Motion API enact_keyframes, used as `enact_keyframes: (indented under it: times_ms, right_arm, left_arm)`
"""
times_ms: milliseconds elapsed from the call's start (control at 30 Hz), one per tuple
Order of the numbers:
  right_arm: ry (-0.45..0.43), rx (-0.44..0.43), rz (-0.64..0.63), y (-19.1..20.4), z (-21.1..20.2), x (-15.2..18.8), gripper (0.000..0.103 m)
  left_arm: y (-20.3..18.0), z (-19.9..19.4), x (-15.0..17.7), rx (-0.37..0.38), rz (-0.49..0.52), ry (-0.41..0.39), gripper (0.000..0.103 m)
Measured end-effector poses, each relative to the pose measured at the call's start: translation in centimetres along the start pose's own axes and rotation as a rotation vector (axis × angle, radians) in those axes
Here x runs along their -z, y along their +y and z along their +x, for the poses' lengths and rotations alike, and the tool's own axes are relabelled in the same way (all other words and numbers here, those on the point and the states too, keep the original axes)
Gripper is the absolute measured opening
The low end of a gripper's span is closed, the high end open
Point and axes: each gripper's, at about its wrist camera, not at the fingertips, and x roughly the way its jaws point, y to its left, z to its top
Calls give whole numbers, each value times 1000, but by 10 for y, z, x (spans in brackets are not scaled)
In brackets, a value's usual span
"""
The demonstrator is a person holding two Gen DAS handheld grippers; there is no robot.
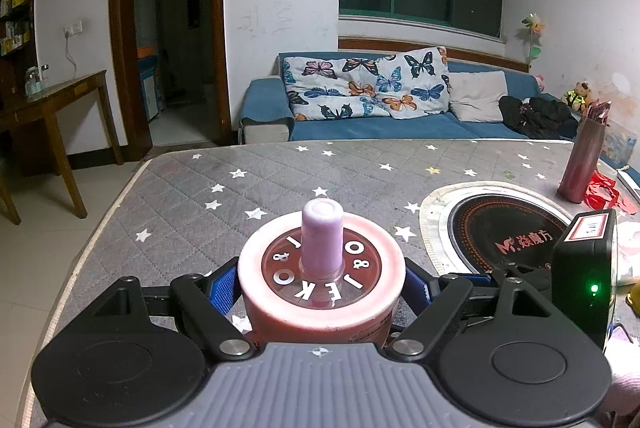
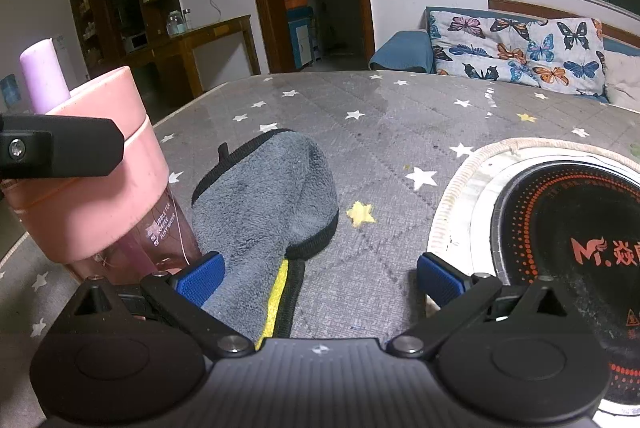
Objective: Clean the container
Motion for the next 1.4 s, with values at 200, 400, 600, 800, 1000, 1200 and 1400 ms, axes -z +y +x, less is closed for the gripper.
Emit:
enact_keyframes:
  times_ms: [200, 400, 600, 800, 1000, 1200, 1400]
  right_arm:
    - [-5, -3, 5, -2, 1, -2, 98]
    - [-21, -78, -6, 3, -9, -6, 53]
    - [-27, -138, -34, 9, -15, -8, 18]
    - [-60, -223, 93, -9, -34, -25, 14]
    - [-125, -424, 243, -22, -59, -61, 14]
    - [-69, -513, 343, -23, -35, -65, 15]
    - [28, -534, 507, -42, -2, -40, 14]
  left_arm:
    - [3, -1, 0, 7, -4, 1, 83]
    - [6, -1, -1, 15, 1, 5, 83]
    - [12, -4, 0, 45, 4, 10, 83]
    - [19, -8, 0, 95, 34, 19, 83]
    - [20, -9, 0, 133, 68, 25, 83]
    - [18, -11, 3, 133, 87, 13, 83]
    - [19, -11, 5, 138, 81, 0, 83]
